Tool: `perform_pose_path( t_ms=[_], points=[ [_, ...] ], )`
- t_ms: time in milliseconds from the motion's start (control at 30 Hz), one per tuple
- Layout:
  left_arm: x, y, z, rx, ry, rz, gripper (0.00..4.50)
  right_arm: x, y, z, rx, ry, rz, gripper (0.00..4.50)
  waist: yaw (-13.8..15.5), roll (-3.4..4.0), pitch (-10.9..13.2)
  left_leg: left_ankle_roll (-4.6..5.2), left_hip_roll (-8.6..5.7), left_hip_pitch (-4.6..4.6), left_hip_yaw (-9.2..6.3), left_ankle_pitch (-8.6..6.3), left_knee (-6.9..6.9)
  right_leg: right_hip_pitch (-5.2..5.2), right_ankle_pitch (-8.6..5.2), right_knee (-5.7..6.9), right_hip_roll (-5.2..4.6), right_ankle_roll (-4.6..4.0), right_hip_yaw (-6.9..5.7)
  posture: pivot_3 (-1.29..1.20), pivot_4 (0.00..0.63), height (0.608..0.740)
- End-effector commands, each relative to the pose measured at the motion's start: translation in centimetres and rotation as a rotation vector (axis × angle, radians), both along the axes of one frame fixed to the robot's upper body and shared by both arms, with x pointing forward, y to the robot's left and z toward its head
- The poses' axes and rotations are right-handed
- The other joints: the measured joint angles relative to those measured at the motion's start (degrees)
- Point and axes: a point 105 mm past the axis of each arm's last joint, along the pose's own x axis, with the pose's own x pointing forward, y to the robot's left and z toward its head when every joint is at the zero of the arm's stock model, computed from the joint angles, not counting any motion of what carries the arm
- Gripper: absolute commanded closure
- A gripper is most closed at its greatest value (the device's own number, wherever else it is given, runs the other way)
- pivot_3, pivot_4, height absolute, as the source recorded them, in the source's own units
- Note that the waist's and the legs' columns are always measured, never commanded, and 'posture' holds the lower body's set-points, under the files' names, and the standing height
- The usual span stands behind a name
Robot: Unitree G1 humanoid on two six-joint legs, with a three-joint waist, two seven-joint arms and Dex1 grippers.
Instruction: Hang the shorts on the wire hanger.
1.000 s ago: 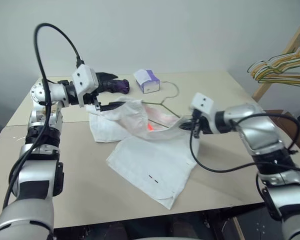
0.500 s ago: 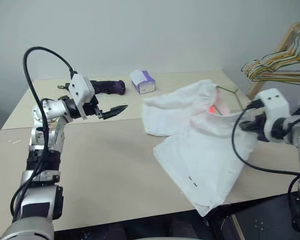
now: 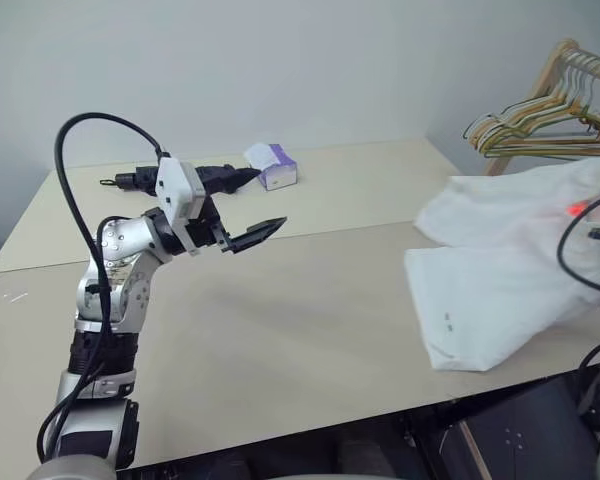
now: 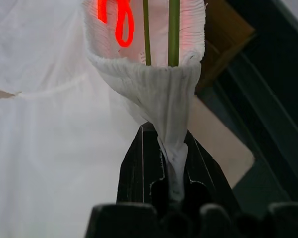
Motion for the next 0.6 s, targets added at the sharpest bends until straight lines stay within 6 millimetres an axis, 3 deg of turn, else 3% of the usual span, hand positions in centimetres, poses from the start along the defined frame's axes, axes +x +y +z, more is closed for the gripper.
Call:
perform_pose_path(
  t_ms=[33, 233, 400, 600],
  points=[
    [-0.9, 0.0, 1.8, -0.053, -0.069, -0.015, 0.04, -1.2, -2.5, 2.8, -0.04, -0.123, -0.186, 4.5, -0.3, 0.0, 0.0, 0.0, -0.01, -0.01, 0.01, 0.0, 0.0, -0.01, 0.0, -0.01, 0.0, 0.01, 0.02, -0.15, 0.0, 0.74],
    [-1.4, 0.1, 2.0, -0.021, -0.084, -0.011, 0.04, -2.4, -5.5, 4.4, -0.01, -0.224, -0.352, 4.5, -0.5, 0.09, 0.0, 0.0, -0.04, 0.03, 0.06, 0.0, -0.06, -0.03, -0.01, -0.01, 0.0, 0.03, 0.13, -0.15, 0.0, 0.74],
    [-2.0, -0.1, 2.3, -0.028, -0.105, -0.059, 0.04, -2.2, -7.7, 4.1, 0.073, -0.272, -0.4, 4.5, -0.9, 0.11, 0.0, 0.01, -0.09, 0.23, 0.21, 0.0, -0.19, 0.03, -0.02, -0.05, 0.0, 0.05, 0.36, -0.16, 0.0, 0.74],
    [-2.5, -0.3, 2.4, -0.061, -0.112, -0.085, 0.04, -1.7, -9.3, 2.3, 0.154, -0.279, -0.429, 4.5, -1.9, 0.18, 0.0, 0.03, -0.29, 0.46, 0.19, -0.01, -0.4, 0.07, -0.03, -0.09, 0.02, 0.08, 0.64, -0.15, 0.0, 0.74]
  ],
)
